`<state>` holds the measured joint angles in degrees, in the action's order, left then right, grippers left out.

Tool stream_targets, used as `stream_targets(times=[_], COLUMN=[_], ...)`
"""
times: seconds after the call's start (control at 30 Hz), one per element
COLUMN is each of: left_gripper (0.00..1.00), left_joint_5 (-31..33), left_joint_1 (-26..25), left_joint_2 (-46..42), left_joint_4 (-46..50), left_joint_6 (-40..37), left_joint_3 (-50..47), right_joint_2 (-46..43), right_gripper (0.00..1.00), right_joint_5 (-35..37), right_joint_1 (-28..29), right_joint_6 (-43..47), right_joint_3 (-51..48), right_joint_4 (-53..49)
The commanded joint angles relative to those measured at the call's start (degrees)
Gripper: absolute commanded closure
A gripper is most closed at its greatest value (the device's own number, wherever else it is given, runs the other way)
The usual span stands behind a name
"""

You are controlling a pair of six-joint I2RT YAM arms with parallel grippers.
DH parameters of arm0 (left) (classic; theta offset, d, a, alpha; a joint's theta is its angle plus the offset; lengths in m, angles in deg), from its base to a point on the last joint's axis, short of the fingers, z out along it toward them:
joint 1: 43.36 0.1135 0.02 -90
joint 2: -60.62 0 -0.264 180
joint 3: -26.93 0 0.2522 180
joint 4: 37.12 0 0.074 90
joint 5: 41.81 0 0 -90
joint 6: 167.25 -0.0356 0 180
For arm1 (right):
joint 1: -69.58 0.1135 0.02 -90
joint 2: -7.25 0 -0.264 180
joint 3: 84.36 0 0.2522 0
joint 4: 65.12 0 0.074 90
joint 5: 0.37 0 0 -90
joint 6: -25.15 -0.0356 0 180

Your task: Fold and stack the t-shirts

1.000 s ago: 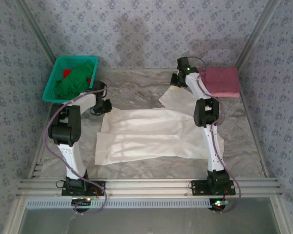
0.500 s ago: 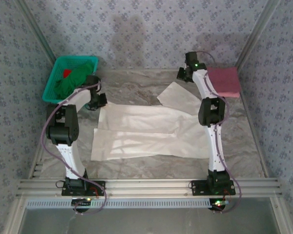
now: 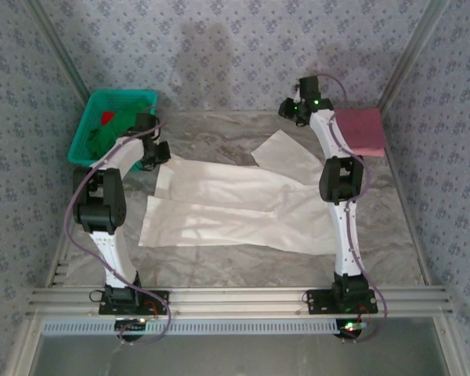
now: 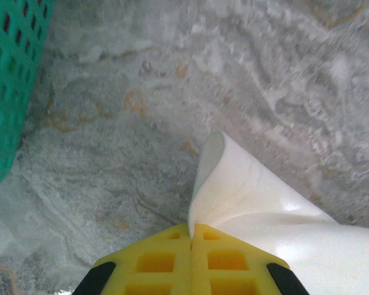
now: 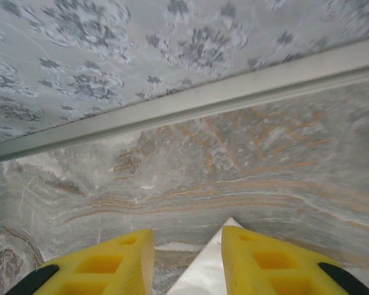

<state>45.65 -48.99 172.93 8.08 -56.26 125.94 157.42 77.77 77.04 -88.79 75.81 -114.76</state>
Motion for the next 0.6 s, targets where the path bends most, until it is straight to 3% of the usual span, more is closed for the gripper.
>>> stream_targets(times=[0.0, 0.1, 0.23, 0.4, 0.57], left_gripper=[1.0, 1.0, 1.0, 1.0, 1.0], left_joint_5=[-1.2, -1.7, -2.6, -3.0, -3.6], left_joint_1=[0.0, -0.1, -0.1, -0.2, -0.1], left_joint_2=[-0.7, -0.8, -0.5, -0.3, -0.2], left_joint_4=[0.2, -0.6, -1.2, -1.1, -1.6], left_joint_6=[-0.2, 0.3, 0.7, 0.7, 0.9], left_joint_3=[-3.6, -5.4, -6.2, -5.7, -5.8], right_joint_2=[5.4, 6.2, 7.5, 7.6, 7.6], right_gripper=[0.43, 0.36, 0.33, 0.51, 0.56], right_joint_5=[-2.1, 1.0, 2.9, 7.2, 11.3], right_joint_1=[-0.5, 0.0, 1.0, 3.9, 5.4], right_joint_6=[-1.8, -1.0, -1.2, 0.3, -1.6], right_joint_3=[2.2, 1.1, 1.1, 0.3, 0.5], right_joint_4=[0.5, 1.2, 0.0, -4.0, -6.7])
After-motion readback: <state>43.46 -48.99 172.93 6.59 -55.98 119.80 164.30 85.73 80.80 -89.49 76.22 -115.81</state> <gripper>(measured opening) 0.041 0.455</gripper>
